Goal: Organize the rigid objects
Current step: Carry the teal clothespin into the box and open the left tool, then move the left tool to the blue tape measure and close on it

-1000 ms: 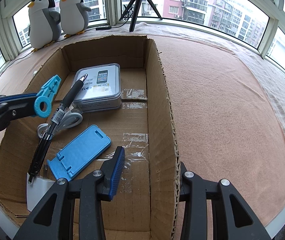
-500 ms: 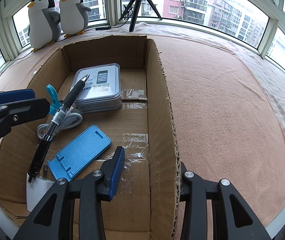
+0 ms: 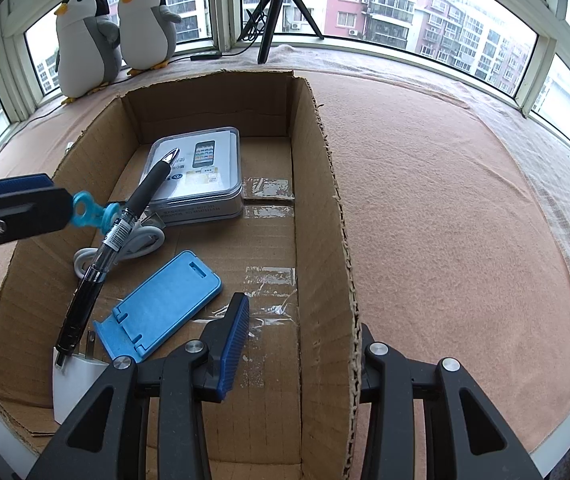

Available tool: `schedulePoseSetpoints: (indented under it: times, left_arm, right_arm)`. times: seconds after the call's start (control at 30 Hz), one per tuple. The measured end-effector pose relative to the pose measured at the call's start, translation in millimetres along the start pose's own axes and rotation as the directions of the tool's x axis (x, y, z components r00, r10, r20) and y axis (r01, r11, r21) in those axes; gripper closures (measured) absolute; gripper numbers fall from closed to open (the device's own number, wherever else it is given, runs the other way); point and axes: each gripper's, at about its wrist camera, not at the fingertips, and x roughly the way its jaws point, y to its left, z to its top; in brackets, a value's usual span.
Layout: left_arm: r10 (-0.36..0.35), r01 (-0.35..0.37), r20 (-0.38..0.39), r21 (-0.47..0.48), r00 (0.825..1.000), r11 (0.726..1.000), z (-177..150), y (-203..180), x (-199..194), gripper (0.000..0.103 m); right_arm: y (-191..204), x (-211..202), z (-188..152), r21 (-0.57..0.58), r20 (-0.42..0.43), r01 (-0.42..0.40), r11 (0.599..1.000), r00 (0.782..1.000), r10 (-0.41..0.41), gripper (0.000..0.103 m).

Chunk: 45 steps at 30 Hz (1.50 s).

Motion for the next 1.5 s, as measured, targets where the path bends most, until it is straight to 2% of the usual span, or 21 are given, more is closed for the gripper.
schedulePoseSetpoints:
  times: [0.13,0.37,0.53,0.73,0.93,1.5]
  left_arm:
    - [0.001,0.000,0.028,-0.038,1.000,0.999,1,20,-18,0.043]
    - [0.022,-0.015,0.046,-0.134,0.999,0.991,4,73,-41,0.043]
    - [0.050,-0.052,-0.013,-0.212,0.999,0.976,1,117,-33,0.035]
    - [0.049,-0.076,-0.099,-0.294,0.994,0.953,-4,158,-5,0.033]
    - [0.037,-0.082,-0.145,-0.325,0.989,0.942,-2,167,20,0.033]
    - [0.080,-0.136,-0.181,-0.320,0.980,0.938,9,169,51,0.033]
  right_arm:
    - [0,0,0,0.000,0.000,0.000,1.000,1.000,0.000,0.067]
    - [0,1,1,0.000,0.000,0.002,1.000,1.000,-0.002,0.067]
    - [0,1,1,0.000,0.000,0.003,1.000,1.000,-0.003,0.067]
    - [0,1,1,0.000,0.000,0.003,1.000,1.000,-0.003,0.067]
    - [0,1,1,0.000,0.001,0.002,1.000,1.000,-0.002,0.067]
    - [2,1,2,0.003,0.001,-0.002,1.000,1.000,0.002,0.066]
